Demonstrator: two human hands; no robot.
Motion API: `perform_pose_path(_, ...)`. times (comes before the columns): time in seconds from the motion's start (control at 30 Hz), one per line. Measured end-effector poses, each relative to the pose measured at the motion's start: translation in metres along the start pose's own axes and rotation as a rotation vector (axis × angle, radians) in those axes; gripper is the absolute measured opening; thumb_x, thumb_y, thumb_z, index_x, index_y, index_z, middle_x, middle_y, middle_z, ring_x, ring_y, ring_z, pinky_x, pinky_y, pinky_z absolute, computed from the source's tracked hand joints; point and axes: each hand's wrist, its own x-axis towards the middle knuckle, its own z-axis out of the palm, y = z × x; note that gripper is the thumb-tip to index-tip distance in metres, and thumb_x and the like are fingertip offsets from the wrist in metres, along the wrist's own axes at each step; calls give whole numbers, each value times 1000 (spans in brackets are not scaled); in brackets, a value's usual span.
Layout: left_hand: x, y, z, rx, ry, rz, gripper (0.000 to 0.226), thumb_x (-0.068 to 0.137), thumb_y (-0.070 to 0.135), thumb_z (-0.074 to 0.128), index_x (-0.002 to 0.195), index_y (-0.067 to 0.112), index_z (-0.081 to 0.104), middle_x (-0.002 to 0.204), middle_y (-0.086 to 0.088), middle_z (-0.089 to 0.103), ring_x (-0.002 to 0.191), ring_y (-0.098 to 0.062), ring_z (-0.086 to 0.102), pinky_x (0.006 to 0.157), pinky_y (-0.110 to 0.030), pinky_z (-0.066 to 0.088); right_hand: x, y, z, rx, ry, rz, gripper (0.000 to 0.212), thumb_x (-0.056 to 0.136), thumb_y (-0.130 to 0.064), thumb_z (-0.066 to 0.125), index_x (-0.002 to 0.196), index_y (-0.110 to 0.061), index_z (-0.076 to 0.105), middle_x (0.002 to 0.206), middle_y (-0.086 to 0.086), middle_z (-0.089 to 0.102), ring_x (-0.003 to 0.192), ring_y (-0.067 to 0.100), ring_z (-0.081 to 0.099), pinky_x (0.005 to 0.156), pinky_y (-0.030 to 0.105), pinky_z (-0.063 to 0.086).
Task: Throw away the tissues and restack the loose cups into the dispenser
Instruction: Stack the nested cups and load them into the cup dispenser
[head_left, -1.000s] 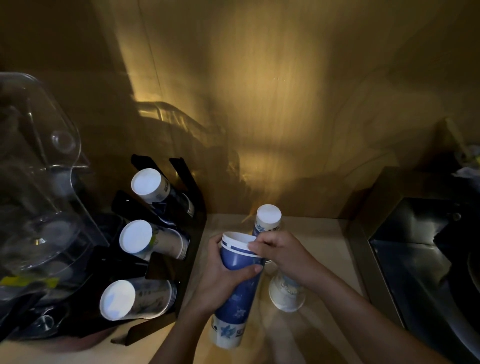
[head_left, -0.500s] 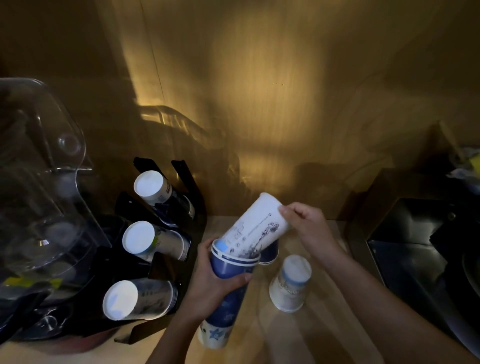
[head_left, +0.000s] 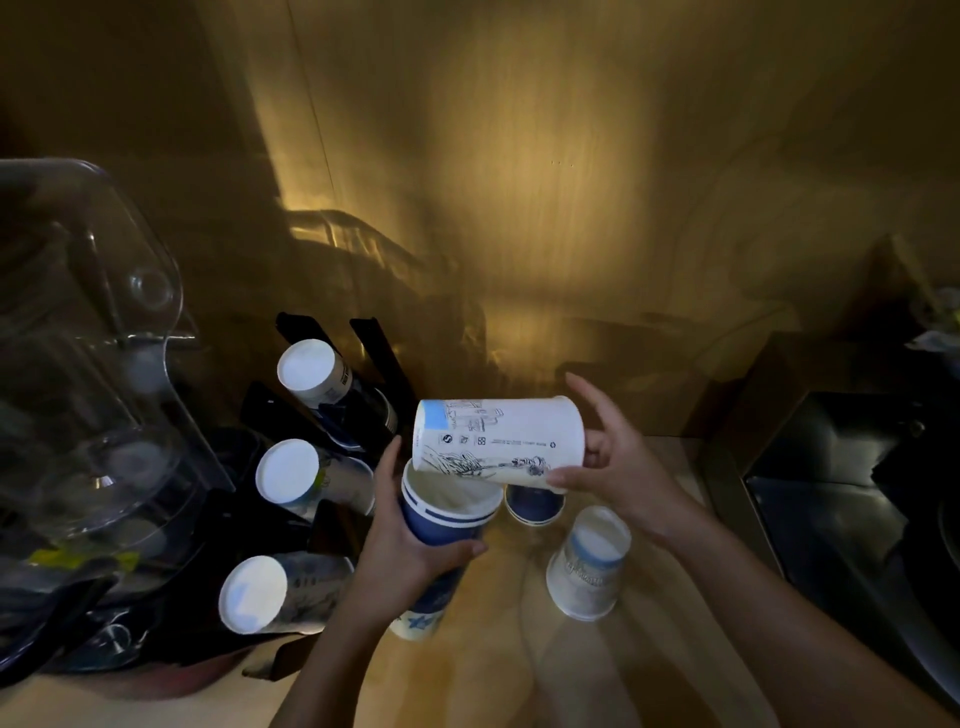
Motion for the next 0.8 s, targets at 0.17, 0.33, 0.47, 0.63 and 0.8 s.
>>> perform_pose_path(0.17,0,-1,2,67,-111,26,108,45,15,92,122,64,33,116,33,57,109,7,55,75,-7,50,-2,-3,-1,-362,-91,-21,81,61,-2,78,113,-54,44,130,-4,49,118,16,50,96,32,48)
perform_pose_path(0.33,0,4,19,126,-185,67,103,47,18,91,114,69,33,121,24,56,113,5,53,81,-7,47,-1,5,6,-999,50,-107,93,52,-36,82,129,-45,31,138,-5,17,127,13,15,107,36,12)
perform_pose_path(0.47,5,12,32,98,-207,97,99,47,26,89,116,69,33,123,30,53,116,4,52,86,-11,47,-2,8,7,-1047,106,-351,86,54,-32,79,128,-23,37,132,0,39,126,19,31,101,30,13)
perform_pose_path(0.63,10,11,37,106,-119,93,100,45,41,86,121,64,25,118,42,43,116,12,45,84,-1,42,-16,14,-14,-490,321,-93,79,56,-32,82,116,-38,31,115,-12,49,105,-3,50,81,15,46)
perform_pose_path(0.8,9,-3,39,86,65,24,92,44,46,85,110,71,26,104,50,46,103,20,48,68,-4,48,-42,39,-30,-235,369,-32,80,56,-24,85,119,-37,38,113,-21,54,100,-16,53,69,3,47)
